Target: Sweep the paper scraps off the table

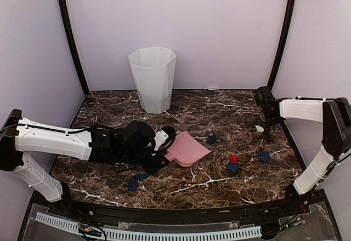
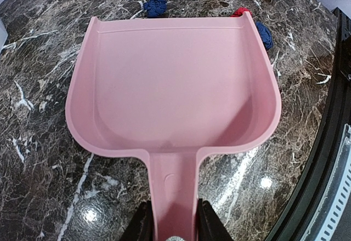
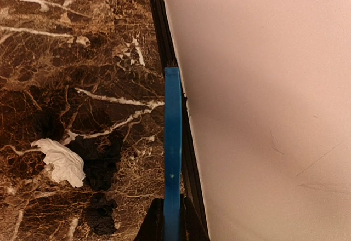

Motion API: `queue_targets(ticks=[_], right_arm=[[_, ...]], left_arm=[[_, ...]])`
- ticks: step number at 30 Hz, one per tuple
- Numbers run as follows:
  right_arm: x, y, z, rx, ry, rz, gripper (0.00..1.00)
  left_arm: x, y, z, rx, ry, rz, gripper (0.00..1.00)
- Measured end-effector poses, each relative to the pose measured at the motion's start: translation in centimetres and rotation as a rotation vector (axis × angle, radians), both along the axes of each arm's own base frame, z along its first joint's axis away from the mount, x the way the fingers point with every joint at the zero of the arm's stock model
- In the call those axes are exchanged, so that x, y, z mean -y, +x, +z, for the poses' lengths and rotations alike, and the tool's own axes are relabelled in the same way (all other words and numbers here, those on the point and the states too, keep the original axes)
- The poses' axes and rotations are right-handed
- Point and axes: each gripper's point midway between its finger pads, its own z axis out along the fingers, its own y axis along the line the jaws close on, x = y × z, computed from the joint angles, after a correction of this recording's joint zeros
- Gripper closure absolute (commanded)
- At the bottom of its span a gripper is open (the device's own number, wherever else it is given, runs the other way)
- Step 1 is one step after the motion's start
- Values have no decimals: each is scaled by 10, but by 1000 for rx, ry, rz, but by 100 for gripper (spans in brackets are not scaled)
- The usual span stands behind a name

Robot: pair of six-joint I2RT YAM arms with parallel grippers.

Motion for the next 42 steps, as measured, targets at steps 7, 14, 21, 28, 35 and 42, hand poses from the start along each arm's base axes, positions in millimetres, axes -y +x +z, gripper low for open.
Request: queue_targets(ticks=[7, 14, 21, 28, 35, 42], right_arm=[[-6, -3, -42, -151, 57, 18, 100], [-29, 5, -53, -201, 184, 80, 100], [-68, 17, -50, -198, 341, 206, 100], [-157, 18, -41, -210, 511, 471, 100], [-244, -18, -31, -286, 686, 761, 100], [-240, -30, 26, -129, 707, 766, 100]], left_arm=[[0, 0, -2, 1, -1, 0, 100], [0, 0, -2, 1, -2, 0, 100], [0, 0, -5, -2, 3, -1, 100], [1, -1, -7, -7, 7, -3, 100], [1, -1, -7, -11, 5, -1, 100], [1, -3, -8, -15, 6, -3, 100]])
